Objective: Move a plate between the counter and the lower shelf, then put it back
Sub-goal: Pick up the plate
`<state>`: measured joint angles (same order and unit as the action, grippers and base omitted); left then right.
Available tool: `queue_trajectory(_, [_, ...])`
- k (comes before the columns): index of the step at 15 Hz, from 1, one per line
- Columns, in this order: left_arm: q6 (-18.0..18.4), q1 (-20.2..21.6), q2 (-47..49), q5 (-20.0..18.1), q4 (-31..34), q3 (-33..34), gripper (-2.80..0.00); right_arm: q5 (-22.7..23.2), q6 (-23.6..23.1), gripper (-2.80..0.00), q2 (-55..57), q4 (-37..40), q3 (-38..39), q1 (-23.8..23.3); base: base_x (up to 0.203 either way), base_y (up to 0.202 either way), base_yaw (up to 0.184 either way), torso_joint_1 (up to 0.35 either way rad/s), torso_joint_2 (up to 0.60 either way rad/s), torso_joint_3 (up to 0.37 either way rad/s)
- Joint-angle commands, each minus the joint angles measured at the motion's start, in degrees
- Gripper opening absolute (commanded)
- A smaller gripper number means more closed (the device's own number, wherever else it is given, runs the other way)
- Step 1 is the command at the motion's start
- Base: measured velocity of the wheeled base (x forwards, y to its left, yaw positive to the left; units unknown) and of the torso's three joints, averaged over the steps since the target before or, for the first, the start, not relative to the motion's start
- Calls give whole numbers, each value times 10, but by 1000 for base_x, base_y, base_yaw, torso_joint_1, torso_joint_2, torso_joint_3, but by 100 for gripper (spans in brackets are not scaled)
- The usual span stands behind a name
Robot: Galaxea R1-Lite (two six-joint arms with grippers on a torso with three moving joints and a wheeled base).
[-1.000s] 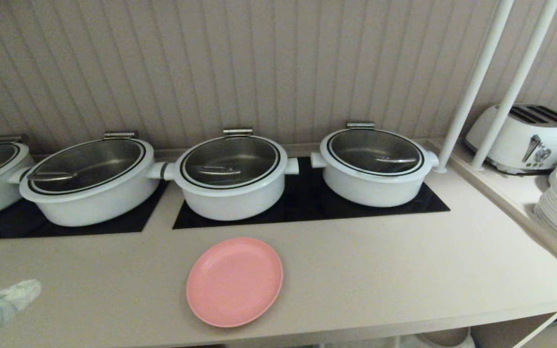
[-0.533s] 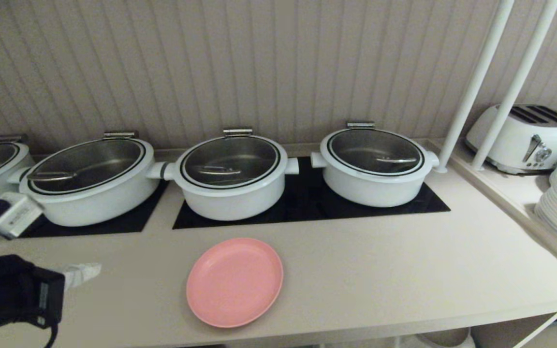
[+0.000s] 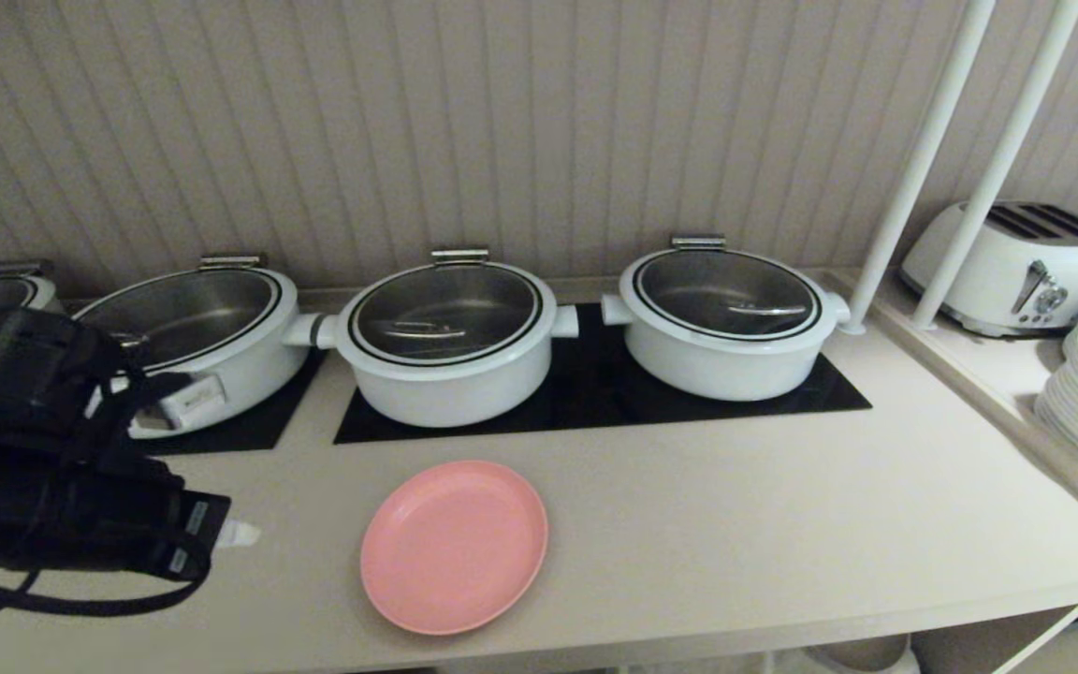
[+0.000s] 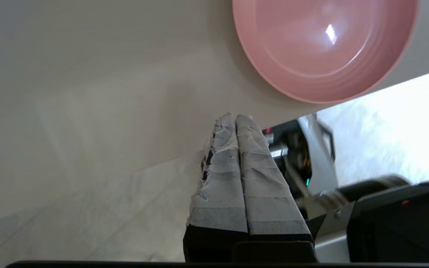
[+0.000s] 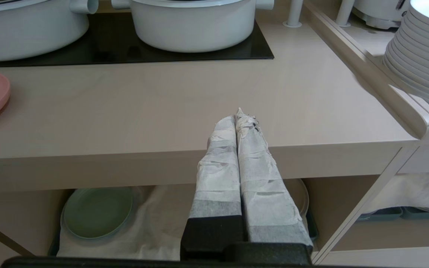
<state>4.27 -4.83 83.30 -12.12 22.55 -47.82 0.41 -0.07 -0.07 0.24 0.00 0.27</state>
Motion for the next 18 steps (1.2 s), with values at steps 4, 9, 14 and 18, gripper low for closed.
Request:
queue_trajectory(4, [-100, -107, 101, 66, -7, -22, -280, 0, 0, -280, 1, 0, 0, 0, 0, 0, 0, 0, 0, 0])
queue_trajectory(9, [-161, -137, 153, 132, -114, -18, 0, 0, 0, -280, 1, 0, 0, 0, 0, 0, 0, 0, 0, 0])
queue_trajectory(14, [-263, -169, 206, 162, -166, -23, 0, 0, 0, -280, 1, 0, 0, 0, 0, 0, 0, 0, 0, 0])
queue_trajectory(18, [-276, -177, 245, 186, -197, -25, 0, 0, 0, -280, 1, 0, 0, 0, 0, 0, 0, 0, 0, 0])
